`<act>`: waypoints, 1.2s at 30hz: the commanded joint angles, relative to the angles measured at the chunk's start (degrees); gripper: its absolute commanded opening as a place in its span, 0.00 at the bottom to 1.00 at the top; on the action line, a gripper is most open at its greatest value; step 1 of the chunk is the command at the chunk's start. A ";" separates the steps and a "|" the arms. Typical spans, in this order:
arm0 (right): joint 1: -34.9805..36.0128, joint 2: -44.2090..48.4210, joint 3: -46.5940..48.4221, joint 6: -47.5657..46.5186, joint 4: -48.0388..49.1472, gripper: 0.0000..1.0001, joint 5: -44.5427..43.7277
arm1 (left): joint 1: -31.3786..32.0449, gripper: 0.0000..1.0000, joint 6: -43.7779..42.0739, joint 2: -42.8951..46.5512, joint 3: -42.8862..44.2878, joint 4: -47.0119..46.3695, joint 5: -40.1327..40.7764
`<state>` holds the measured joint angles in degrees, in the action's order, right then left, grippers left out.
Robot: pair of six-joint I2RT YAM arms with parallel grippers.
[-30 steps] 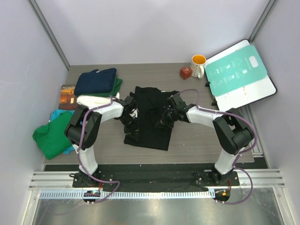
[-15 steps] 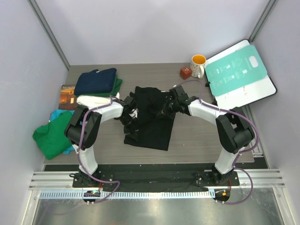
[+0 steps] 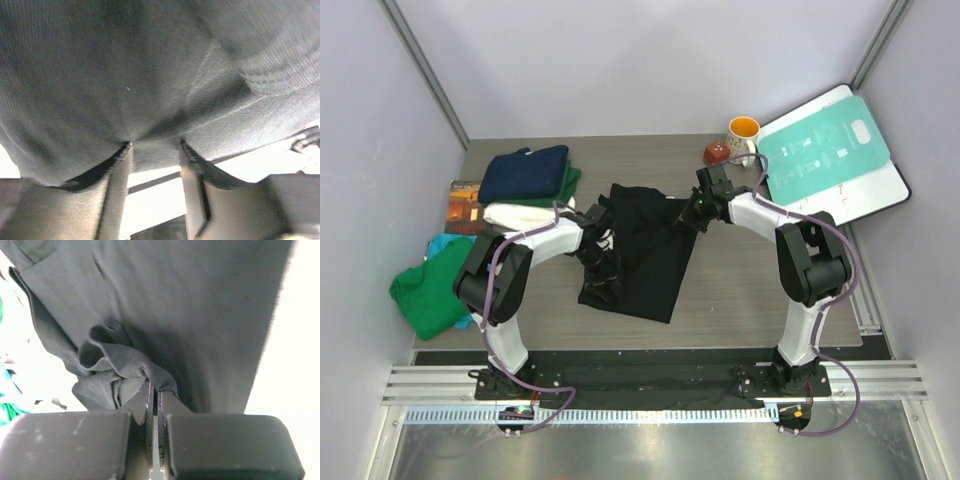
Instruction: Fold and stack the t-shirts
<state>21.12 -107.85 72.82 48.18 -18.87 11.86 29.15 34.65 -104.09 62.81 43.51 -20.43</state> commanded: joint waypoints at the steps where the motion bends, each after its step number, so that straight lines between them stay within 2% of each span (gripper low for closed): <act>1: -0.29 -5.24 7.77 -0.99 2.35 0.01 1.32 | -0.58 0.53 -0.64 0.37 -1.90 3.68 17.87; 2: -0.21 -6.39 9.95 -0.90 2.44 0.01 2.28 | -0.58 0.57 -0.47 0.73 -1.64 4.04 19.36; 5: -0.12 -9.56 12.61 0.07 2.52 0.02 4.40 | -0.58 0.57 -0.03 2.40 -0.50 4.92 22.16; 9: -0.21 -11.06 13.49 0.16 2.44 0.27 5.37 | -0.58 0.59 0.24 4.33 1.26 6.50 25.51; 12: -0.29 -9.75 13.05 -0.37 1.48 0.33 4.58 | -0.58 0.61 0.33 6.18 2.40 6.77 27.36; 19: -1.00 -4.56 12.26 -3.97 -1.08 0.35 3.61 | -1.55 0.61 1.38 9.43 5.22 6.24 29.21; 23: -0.74 -2.10 13.05 -4.68 -1.52 0.35 5.98 | -2.86 0.61 1.65 10.40 7.24 4.93 30.27; 29: 1.90 0.80 11.56 -3.63 -1.61 0.35 10.11 | -5.32 0.60 0.33 5.14 9.18 2.04 26.41; 36: 9.97 0.28 4.46 -2.22 0.15 0.33 13.80 | -6.56 0.59 -0.29 -0.40 11.37 -3.69 21.48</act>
<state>26.57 -108.84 81.23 45.06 -20.03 22.02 23.14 35.31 -102.69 71.13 44.51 4.49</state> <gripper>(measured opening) 0.340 0.593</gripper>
